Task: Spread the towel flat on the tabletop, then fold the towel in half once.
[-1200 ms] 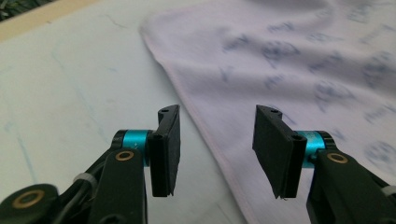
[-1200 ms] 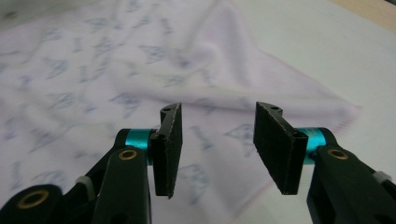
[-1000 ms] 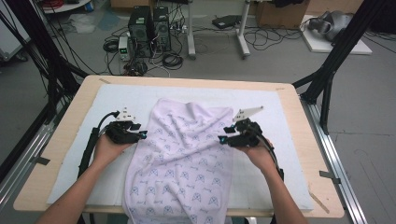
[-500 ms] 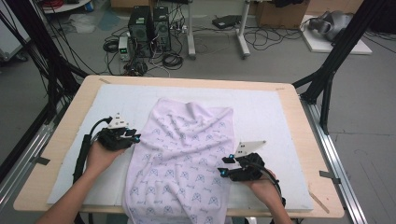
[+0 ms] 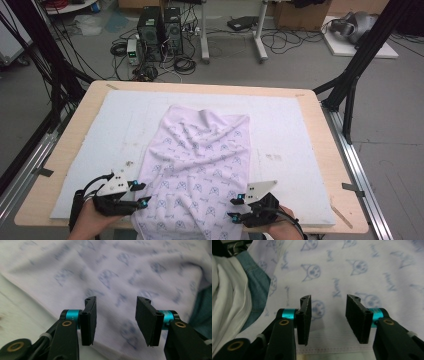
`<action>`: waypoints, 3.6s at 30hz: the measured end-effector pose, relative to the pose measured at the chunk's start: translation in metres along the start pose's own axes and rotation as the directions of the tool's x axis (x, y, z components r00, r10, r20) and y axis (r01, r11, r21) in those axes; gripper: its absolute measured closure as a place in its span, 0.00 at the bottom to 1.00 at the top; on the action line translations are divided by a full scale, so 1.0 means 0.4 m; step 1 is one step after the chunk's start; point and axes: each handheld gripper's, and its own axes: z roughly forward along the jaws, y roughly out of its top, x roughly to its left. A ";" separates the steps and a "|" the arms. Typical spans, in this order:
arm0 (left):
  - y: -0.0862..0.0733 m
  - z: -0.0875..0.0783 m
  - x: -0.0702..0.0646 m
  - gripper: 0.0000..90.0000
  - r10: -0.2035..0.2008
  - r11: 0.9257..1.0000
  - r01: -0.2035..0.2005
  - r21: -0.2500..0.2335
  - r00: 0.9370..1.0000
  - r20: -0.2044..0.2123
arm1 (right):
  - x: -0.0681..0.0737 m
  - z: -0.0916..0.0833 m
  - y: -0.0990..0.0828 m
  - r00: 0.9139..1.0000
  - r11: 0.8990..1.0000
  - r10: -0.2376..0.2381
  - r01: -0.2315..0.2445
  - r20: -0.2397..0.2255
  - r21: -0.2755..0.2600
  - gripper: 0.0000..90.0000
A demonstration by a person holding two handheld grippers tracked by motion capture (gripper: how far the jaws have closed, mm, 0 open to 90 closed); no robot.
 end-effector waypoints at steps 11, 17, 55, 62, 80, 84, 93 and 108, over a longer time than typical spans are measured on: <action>-0.025 -0.016 -0.024 0.98 0.048 0.999 -0.048 0.010 0.999 0.009 | 0.005 -0.049 -0.029 0.999 1.000 -0.023 0.023 -0.048 -0.001 0.99; -0.039 -0.053 -0.073 0.89 0.048 0.999 -0.048 -0.001 0.998 0.042 | 0.023 -0.116 -0.040 0.996 1.000 -0.021 0.020 -0.087 -0.008 0.98; -0.096 -0.070 -0.051 0.99 0.039 0.999 -0.040 -0.030 0.999 -0.017 | -0.050 -0.073 -0.074 0.996 0.996 0.090 -0.090 0.012 -0.008 0.98; -0.068 -0.077 -0.039 0.97 0.018 0.998 -0.018 -0.057 1.000 -0.002 | -0.058 -0.094 -0.064 0.994 0.993 0.112 -0.112 -0.006 -0.031 0.93; 0.112 -0.010 0.141 0.44 -0.115 0.985 0.104 -0.141 0.991 -0.075 | -0.253 -0.112 0.069 0.968 0.971 0.215 -0.198 0.130 -0.134 0.45; 0.152 0.014 0.168 0.40 -0.110 0.987 0.098 -0.128 0.989 -0.095 | -0.280 -0.108 0.087 0.965 0.969 0.223 -0.206 0.134 -0.133 0.42; 0.215 0.039 0.197 0.38 -0.091 0.989 0.077 -0.124 0.990 -0.110 | -0.316 -0.116 0.110 0.964 0.971 0.219 -0.201 0.154 -0.127 0.37; 0.273 0.070 0.304 0.40 -0.160 0.984 0.146 -0.106 0.978 -0.134 | -0.410 -0.134 0.135 0.950 0.971 0.233 -0.215 0.205 -0.108 0.37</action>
